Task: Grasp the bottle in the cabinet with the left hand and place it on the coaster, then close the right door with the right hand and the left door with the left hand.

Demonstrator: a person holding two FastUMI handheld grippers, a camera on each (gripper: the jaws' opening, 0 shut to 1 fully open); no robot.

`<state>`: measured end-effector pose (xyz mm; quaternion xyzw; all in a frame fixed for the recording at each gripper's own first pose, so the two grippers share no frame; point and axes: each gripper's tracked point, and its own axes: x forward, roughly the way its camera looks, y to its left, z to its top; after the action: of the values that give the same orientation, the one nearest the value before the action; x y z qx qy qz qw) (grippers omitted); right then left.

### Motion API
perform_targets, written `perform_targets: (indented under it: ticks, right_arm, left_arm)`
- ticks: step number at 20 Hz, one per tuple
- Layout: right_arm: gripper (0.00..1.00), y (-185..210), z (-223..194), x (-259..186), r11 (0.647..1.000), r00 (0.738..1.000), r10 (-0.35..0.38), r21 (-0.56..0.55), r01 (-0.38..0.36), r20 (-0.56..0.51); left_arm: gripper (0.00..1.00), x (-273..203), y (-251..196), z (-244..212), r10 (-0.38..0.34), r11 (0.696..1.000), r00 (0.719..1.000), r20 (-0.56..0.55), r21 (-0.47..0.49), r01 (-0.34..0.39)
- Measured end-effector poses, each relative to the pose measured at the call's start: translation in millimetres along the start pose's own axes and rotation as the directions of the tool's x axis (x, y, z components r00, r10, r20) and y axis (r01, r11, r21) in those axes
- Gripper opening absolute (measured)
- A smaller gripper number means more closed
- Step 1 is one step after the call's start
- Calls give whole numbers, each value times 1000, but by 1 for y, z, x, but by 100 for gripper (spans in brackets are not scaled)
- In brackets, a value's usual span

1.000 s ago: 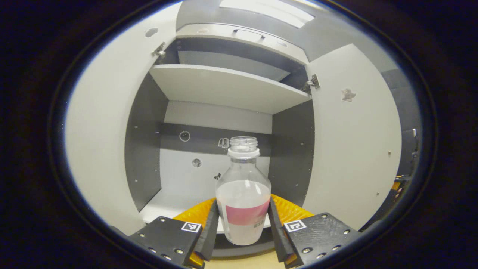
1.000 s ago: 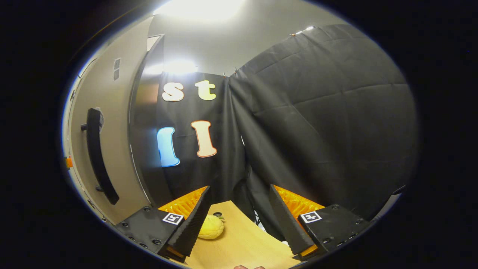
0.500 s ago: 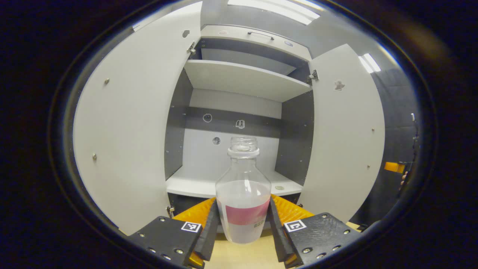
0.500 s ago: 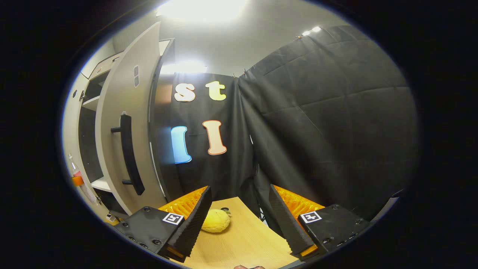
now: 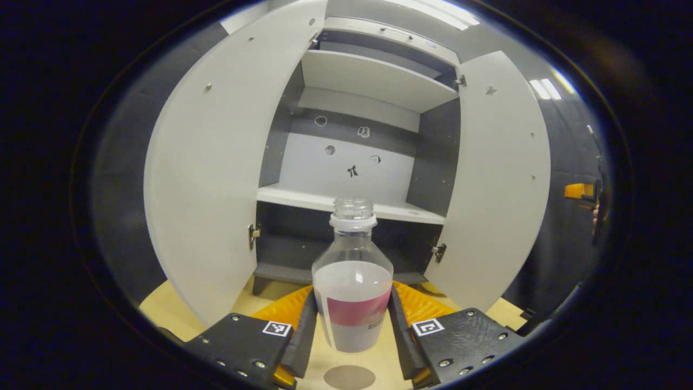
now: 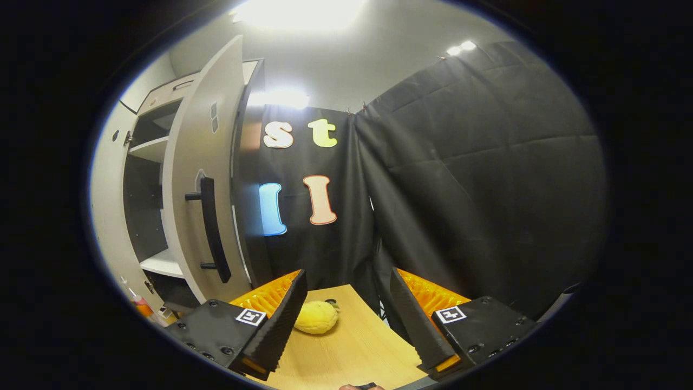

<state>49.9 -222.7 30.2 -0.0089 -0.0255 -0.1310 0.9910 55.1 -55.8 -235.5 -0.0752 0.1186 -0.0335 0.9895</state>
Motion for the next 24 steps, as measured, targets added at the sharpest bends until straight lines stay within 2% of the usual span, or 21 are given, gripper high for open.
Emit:
perform_targets:
  ticks: [6, 10, 14, 15, 16, 17, 20, 24]
  right_arm:
    - [98, 9, -2, -8, 999, 999, 34, -25, -35, -31]
    - [98, 9, -7, -14, 999, 997, 39, -34, -41, -71]
    - [98, 8, -13, -18, 999, 995, 42, -3, -43, -94]
    - [98, 9, -15, -18, 999, 994, 43, 0, -43, -98]
    - [98, 9, -16, -19, 999, 994, 44, 1, -45, -103]
    - [98, 9, -18, -20, 999, 993, 43, 0, -43, -106]
    - [98, 5, -23, -22, 999, 992, 36, -6, -37, -122]
    - [98, -3, -25, -25, 1000, 991, 17, 13, -16, -130]
  left_arm:
    - [65, -10, 8, -80, 41, 996, 998, -53, -77, -45]
    - [65, -13, 10, -121, 62, 996, 993, -96, -57, -68]
    - [66, -15, 4, -142, 49, 999, 992, -115, -4, -50]
    - [72, -15, 2, -145, 51, 999, 992, -119, 12, -50]
    - [72, -15, 1, -151, 52, 998, 990, -129, 27, -49]
    - [66, -13, -1, -157, 48, 998, 990, -135, 41, -43]
    - [67, -10, -8, -171, 42, 995, 987, -154, 97, -27]
    - [69, -12, -7, -171, 68, 994, 988, -142, 90, -55]
